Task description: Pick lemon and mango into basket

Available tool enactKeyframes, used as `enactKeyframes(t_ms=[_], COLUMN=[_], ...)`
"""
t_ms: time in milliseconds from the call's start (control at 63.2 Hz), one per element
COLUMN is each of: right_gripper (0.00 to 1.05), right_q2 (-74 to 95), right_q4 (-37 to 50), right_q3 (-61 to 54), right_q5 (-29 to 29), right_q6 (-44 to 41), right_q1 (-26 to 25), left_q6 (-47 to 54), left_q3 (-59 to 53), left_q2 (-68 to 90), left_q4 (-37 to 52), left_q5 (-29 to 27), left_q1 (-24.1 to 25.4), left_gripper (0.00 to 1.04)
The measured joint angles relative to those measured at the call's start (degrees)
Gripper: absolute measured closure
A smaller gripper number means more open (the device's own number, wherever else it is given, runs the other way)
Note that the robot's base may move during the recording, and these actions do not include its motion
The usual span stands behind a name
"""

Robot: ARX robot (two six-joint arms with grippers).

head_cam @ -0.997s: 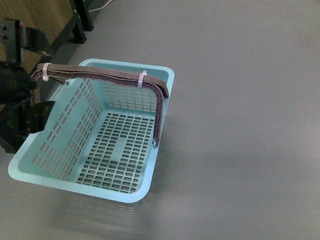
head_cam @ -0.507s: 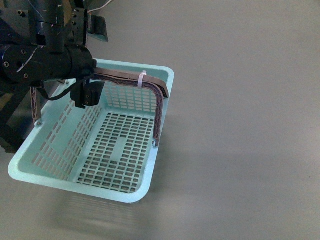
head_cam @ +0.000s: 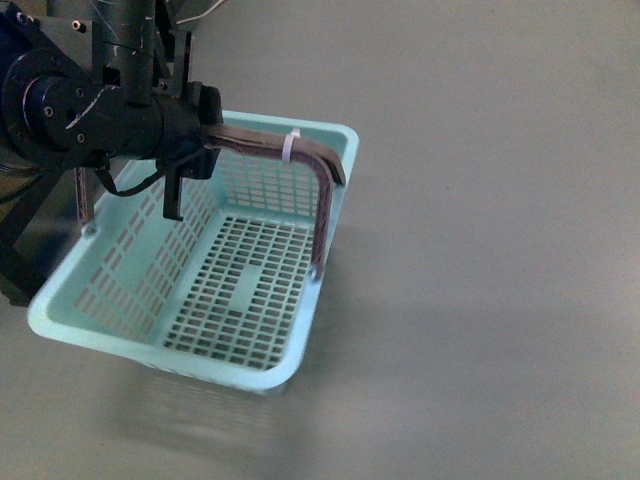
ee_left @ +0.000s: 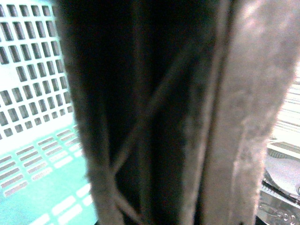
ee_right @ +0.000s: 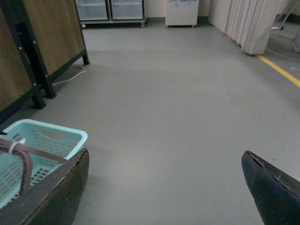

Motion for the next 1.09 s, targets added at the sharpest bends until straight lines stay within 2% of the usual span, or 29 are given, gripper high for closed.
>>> enactKeyframes(t_ms=[253,507,934,1092], right_gripper=[0.09,0.09,0.09,0.09], right_q2=[0.0,0.0,0.0,0.0], right_q4=[0.0,0.0,0.0,0.0], right_q3=[0.0,0.0,0.0,0.0], right_q5=[0.0,0.0,0.0,0.0], right_q6=[0.0,0.0,0.0,0.0], right_q1=[0.0,0.0,0.0,0.0], left_q6=[-0.9,-0.7,-0.2,1.1], left_q3=[-11.9,-19.1,-21.6,-21.2], left_q2=[-18.6,-39.5,-65.2,-66.9], left_q4=[0.0,-7.5,-25.9,-27.7], left_q5=[0.9,1.1,1.6,1.7], left_q1=[2.4,4.7,2.8,2.4], left_gripper=[0.89,0.89,0.89,0.89])
